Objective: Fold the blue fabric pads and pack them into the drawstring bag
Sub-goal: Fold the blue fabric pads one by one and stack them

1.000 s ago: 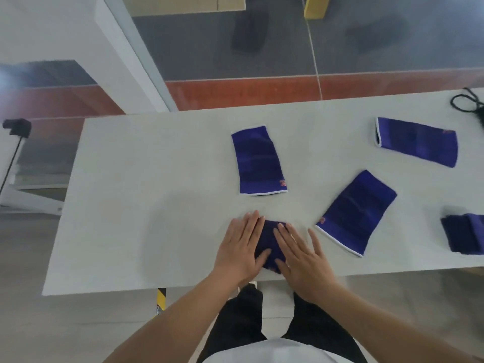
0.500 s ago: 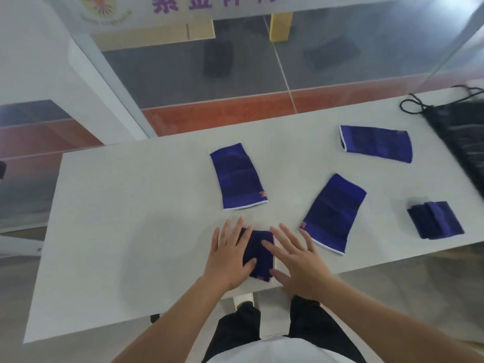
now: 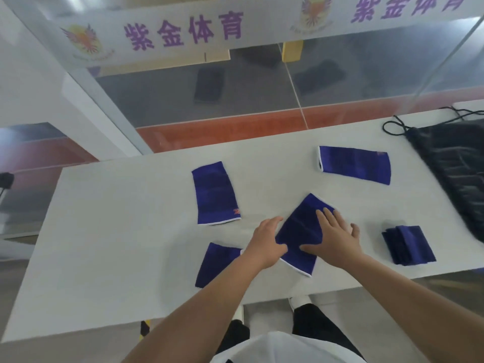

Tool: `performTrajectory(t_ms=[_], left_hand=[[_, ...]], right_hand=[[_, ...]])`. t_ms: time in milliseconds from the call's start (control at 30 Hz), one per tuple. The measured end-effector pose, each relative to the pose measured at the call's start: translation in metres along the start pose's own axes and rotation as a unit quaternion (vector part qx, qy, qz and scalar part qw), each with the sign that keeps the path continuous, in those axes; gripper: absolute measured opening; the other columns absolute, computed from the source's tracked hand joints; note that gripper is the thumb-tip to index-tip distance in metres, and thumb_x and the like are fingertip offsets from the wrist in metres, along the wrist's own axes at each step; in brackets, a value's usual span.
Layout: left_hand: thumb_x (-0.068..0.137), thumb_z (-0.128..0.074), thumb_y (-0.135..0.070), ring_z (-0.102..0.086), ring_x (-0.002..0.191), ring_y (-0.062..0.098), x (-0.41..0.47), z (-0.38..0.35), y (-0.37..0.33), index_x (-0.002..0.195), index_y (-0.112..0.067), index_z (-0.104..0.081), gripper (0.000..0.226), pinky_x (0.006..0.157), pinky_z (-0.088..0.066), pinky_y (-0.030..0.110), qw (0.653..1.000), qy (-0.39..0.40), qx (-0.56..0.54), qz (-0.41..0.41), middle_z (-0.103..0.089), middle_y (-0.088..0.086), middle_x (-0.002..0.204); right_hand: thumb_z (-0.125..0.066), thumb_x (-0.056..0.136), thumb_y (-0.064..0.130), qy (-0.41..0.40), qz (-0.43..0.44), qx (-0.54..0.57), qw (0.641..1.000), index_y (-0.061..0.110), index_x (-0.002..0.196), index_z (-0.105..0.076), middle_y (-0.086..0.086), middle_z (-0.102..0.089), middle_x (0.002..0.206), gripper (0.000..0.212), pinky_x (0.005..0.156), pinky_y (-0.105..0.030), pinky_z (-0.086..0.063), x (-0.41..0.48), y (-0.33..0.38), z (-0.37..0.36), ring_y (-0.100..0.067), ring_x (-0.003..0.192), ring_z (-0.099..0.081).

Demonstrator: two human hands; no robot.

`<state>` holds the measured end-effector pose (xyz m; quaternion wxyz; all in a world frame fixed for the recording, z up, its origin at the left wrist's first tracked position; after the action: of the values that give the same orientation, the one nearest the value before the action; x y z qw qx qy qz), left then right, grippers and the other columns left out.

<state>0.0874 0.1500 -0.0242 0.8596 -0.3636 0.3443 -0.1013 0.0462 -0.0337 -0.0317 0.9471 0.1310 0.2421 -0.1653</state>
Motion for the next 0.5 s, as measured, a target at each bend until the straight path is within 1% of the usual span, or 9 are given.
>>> performTrajectory(t_ms=[67,133,233,300,367,433,467,500], left_hand=[[0.086,-0.062,-0.01,-0.035,0.143,0.02,0.007,-0.008,-0.007,0.154,-0.021,-0.031,0.075,0.113,-0.033,0.028,0.998,-0.011,-0.031,0.048,-0.031,0.002,0.159],[0.087,-0.061,-0.008,-0.04,0.14,0.022,0.013,-0.015,-0.009,0.154,-0.022,-0.03,0.075,0.109,-0.037,0.028,0.995,-0.023,-0.051,0.087,-0.034,0.002,0.157],[0.085,-0.064,-0.009,-0.053,0.127,0.025,0.013,-0.022,-0.005,0.151,-0.027,-0.033,0.075,0.102,-0.05,0.036,0.983,-0.061,-0.106,0.139,-0.05,0.006,0.146],[0.086,-0.067,-0.012,-0.059,0.118,0.024,0.006,-0.025,-0.001,0.146,-0.024,-0.041,0.067,0.095,-0.052,0.035,0.972,-0.082,-0.141,0.168,-0.057,0.007,0.136],[0.089,-0.067,-0.01,-0.062,0.111,0.024,-0.003,-0.028,0.001,0.138,-0.016,-0.053,0.051,0.086,-0.051,0.032,0.966,-0.098,-0.16,0.178,-0.063,0.008,0.128],[0.092,-0.066,-0.009,-0.063,0.099,0.02,-0.012,-0.031,0.0,0.13,-0.012,-0.061,0.039,0.072,-0.049,0.027,0.961,-0.111,-0.181,0.175,-0.066,0.005,0.118],[0.092,-0.066,-0.008,-0.063,0.094,0.017,-0.018,-0.032,-0.002,0.125,-0.012,-0.064,0.033,0.067,-0.047,0.024,0.959,-0.12,-0.194,0.168,-0.067,0.003,0.113],[0.092,-0.066,-0.009,-0.062,0.09,0.014,-0.023,-0.031,-0.003,0.12,-0.013,-0.066,0.029,0.066,-0.047,0.022,0.956,-0.132,-0.208,0.161,-0.067,0.001,0.109]], right_hand=[[-0.057,0.078,0.075,0.034,0.019,-0.011,0.999,0.023,0.16,0.001,0.003,0.005,0.169,0.113,0.12,-0.058,-0.003,0.008,0.0,-0.007,-0.019,0.155,0.009],[-0.058,0.081,0.073,0.044,0.048,-0.021,0.998,0.024,0.16,0.003,0.002,0.008,0.169,0.111,0.12,-0.058,-0.002,0.01,-0.001,-0.016,-0.02,0.155,0.01],[-0.056,0.086,0.067,0.03,0.113,-0.027,0.993,0.027,0.16,-0.002,0.005,0.004,0.169,0.1,0.122,-0.055,-0.001,0.007,-0.001,-0.024,-0.019,0.155,0.008],[-0.056,0.089,0.062,0.033,0.163,-0.029,0.986,0.029,0.16,-0.008,0.007,-0.001,0.169,0.091,0.122,-0.052,0.001,0.004,-0.002,-0.028,-0.016,0.155,0.006],[-0.056,0.093,0.054,0.03,0.2,-0.019,0.979,0.032,0.157,-0.021,0.011,-0.012,0.167,0.077,0.122,-0.05,0.001,0.002,-0.004,-0.029,-0.012,0.155,0.0],[-0.055,0.096,0.044,0.015,0.233,0.002,0.972,0.033,0.15,-0.041,0.013,-0.031,0.162,0.056,0.121,-0.048,0.0,0.0,-0.006,-0.025,-0.01,0.153,-0.014],[-0.056,0.097,0.04,0.007,0.247,0.012,0.969,0.033,0.144,-0.05,0.013,-0.042,0.156,0.048,0.121,-0.047,-0.001,-0.001,-0.007,-0.021,-0.01,0.151,-0.022],[-0.056,0.098,0.036,-0.001,0.261,0.025,0.965,0.032,0.138,-0.057,0.013,-0.051,0.149,0.041,0.12,-0.045,-0.005,0.0,-0.006,-0.018,-0.011,0.148,-0.03]])
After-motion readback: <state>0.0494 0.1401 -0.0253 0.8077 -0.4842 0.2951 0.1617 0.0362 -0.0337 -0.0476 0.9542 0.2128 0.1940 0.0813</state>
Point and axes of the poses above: each hand's wrist, its own x-axis towards the middle knuckle, its own z-axis out of the back of the hand, y = z × x, the point moved 6 cm from there along x, towards the middle knuckle
